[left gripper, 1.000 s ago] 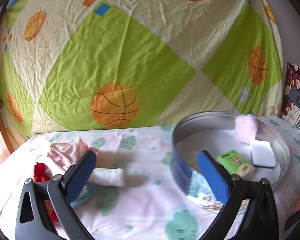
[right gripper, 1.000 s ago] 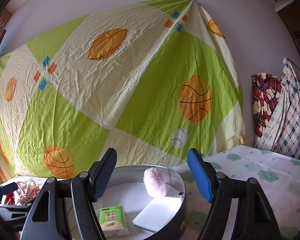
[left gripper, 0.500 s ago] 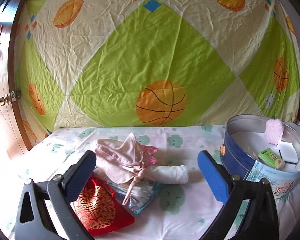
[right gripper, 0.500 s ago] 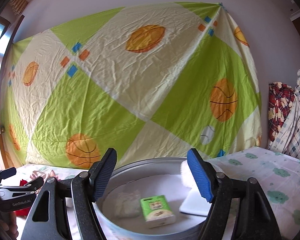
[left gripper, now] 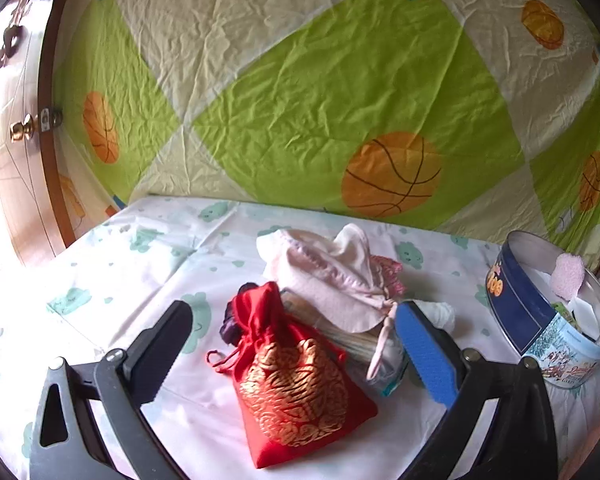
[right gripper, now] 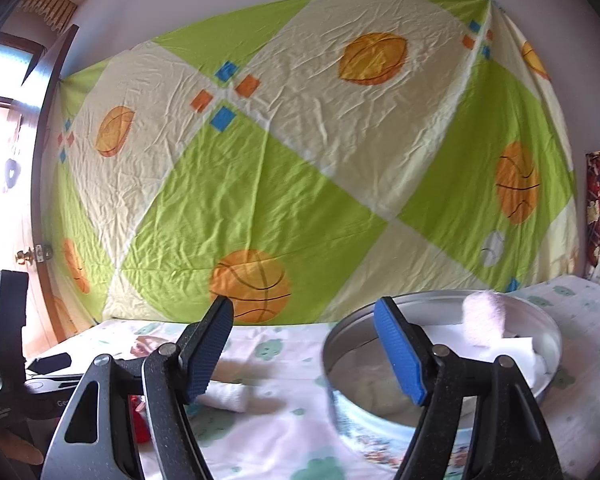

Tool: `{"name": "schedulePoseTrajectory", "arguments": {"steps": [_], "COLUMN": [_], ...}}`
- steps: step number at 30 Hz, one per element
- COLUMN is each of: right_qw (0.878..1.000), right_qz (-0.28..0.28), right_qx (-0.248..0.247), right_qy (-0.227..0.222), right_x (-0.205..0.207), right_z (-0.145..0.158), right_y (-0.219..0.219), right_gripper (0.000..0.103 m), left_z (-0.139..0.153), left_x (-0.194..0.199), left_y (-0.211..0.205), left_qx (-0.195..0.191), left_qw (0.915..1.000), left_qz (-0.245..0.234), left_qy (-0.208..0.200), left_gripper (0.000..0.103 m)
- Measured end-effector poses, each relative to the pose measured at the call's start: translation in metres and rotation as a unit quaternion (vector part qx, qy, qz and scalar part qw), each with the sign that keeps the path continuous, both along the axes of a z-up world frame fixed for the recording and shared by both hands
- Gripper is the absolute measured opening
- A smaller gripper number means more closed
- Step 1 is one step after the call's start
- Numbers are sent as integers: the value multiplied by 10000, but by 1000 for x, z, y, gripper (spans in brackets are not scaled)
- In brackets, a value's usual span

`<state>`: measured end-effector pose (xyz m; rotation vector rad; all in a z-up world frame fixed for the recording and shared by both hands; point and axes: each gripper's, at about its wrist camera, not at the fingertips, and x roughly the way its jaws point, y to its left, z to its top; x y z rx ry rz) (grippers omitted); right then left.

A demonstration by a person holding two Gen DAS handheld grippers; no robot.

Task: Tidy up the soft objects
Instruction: 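Withdraw both tools from the tin toward the remaining items, then grasp the red-and-gold pouch with the left tool while the right tool grasps the pink cap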

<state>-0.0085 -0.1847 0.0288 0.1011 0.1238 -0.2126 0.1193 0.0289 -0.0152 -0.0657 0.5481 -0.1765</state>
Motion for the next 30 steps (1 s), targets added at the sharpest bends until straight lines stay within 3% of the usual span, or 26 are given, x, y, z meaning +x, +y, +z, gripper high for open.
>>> {"name": "schedulePoseTrajectory", "arguments": {"steps": [8,14,19,23,24,25,28,30], "right_qw": [9985,9975,9945,9937,9937,9934,9919,9914], "right_qz": [437,590,792,854,857,864,885,888], "right_qx": [32,354,496,480,472,471,514,554], "right_qy": [329,190,472,536,554,586,749,785], "right_x": [21,11,17,18,18,19,23,24], "right_z": [-6,-7,-12,-14,-14,-14,-17,-18], "right_y": [33,25,28,31,31,32,31,30], "right_gripper": [75,75,75,75,75,75,75,75], "left_z": [-22,-33,-45,-45,-44,-45,-41,-33], "left_x": [20,30,36,32,31,31,26,20], "left_y": [36,28,17,12,11,10,9,11], "left_qx": [-588,-437,-367,-328,-369,-400,-404,-381], "left_qw": [9937,9903,9839,9844,9840,9832,9840,9888], "left_qz": [408,321,7,-187,-300,-430,-537,-459], "left_qy": [859,1279,1747,1717,1715,1731,1652,1370], "left_gripper": [103,101,89,60,35,23,16,16]}}
